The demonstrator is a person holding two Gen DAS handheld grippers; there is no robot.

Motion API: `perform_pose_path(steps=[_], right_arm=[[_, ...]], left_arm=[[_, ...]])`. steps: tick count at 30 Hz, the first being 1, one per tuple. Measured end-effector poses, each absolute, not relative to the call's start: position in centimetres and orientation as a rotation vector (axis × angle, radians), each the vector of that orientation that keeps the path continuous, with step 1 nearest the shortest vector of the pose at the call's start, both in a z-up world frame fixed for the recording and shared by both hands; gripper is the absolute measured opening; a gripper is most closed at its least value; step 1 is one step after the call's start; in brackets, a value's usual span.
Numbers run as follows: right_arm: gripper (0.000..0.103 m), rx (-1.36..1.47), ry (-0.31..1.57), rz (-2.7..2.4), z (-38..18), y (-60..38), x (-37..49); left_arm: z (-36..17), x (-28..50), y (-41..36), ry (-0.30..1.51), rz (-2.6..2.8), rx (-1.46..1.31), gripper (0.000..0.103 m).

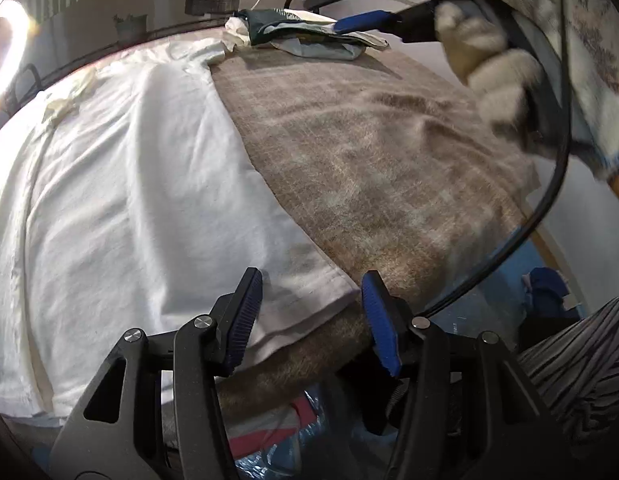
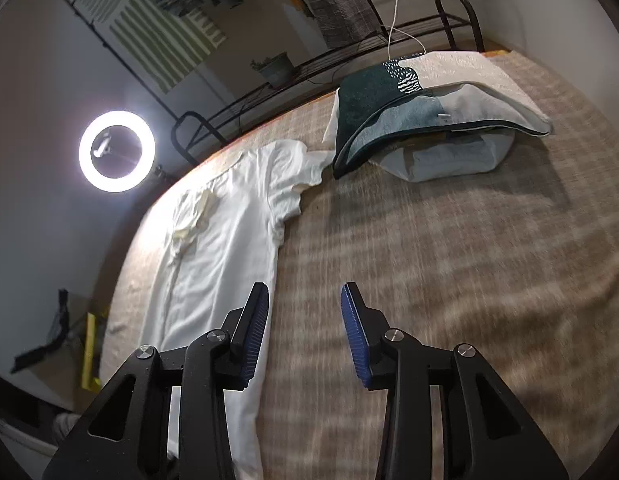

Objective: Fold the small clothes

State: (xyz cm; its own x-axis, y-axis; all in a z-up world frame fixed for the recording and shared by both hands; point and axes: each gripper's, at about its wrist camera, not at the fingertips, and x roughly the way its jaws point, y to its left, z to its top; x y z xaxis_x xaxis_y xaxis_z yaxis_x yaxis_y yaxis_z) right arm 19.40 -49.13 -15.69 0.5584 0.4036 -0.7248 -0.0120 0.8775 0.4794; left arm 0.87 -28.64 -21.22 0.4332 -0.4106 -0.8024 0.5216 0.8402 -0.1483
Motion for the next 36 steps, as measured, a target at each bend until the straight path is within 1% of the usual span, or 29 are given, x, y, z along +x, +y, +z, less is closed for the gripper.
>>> perform_pose_path(steps=[3, 5, 6, 7, 11, 15, 20, 23, 24, 25, 26, 27, 32, 36], right_arm=[[0.037, 0.458, 0.958, 0.246, -16.1, -48.9, 21.0], [0.037, 0.485, 0.967, 0.252, -16.7, -48.7, 22.3], [0.037, 0.503, 0.970, 0.257, -17.0, -48.6, 23.0], [0.037, 0.521, 0.972, 0.260, -17.3, -48.5, 23.6], [0.037, 0.589, 0.999, 0.275, -18.8, -47.1, 26.8], [0.037, 0.574, 1.027, 0.265, -20.1, -45.4, 29.9], [0.037, 0.584, 1.063, 0.212, -22.8, -44.4, 32.9], [0.037, 0.600, 1.047, 0.210, -24.0, -43.9, 34.0], [0.033, 0.599, 1.036, 0.205, -24.2, -43.8, 34.2], [0.015, 0.591, 1.034, 0.200, -24.4, -43.8, 34.4], [0.004, 0.575, 1.051, 0.191, -24.5, -43.6, 34.6], [0.003, 0.562, 1.051, 0.180, -24.4, -43.5, 34.7], [0.002, 0.492, 0.995, 0.152, -22.0, -42.6, 34.9], [0.002, 0.372, 0.961, 0.127, -19.3, -39.9, 35.1]], left_arm=[[-21.6, 0.8, -29.6, 0.928, -0.554, 0.195, 0.052], [-21.8, 0.9, -30.0, 0.905, -0.537, 0.217, 0.036], [-21.9, 1.0, -30.0, 0.899, -0.529, 0.217, 0.017], [-21.8, 1.4, -29.9, 0.904, -0.521, 0.204, 0.005], [-21.3, 2.2, -28.5, 0.939, -0.531, 0.066, 0.004], [-19.7, 2.7, -26.9, 0.943, -0.559, -0.086, 0.004], [-19.4, 3.4, -25.9, 0.954, -0.571, -0.161, 0.004], [-19.9, 3.6, -25.8, 0.977, -0.581, -0.182, 0.004], [-20.1, 3.7, -25.9, 0.979, -0.584, -0.181, 0.004], [-20.2, 3.7, -26.0, 0.980, -0.585, -0.178, 0.004], [-20.3, 3.6, -25.9, 0.980, -0.586, -0.179, 0.004], [-20.4, 3.6, -25.8, 0.983, -0.586, -0.184, 0.004], [-20.6, 3.8, -24.2, 0.996, -0.582, -0.257, 0.004], [-20.2, 3.7, -22.1, 1.001, -0.562, -0.339, 0.004]])
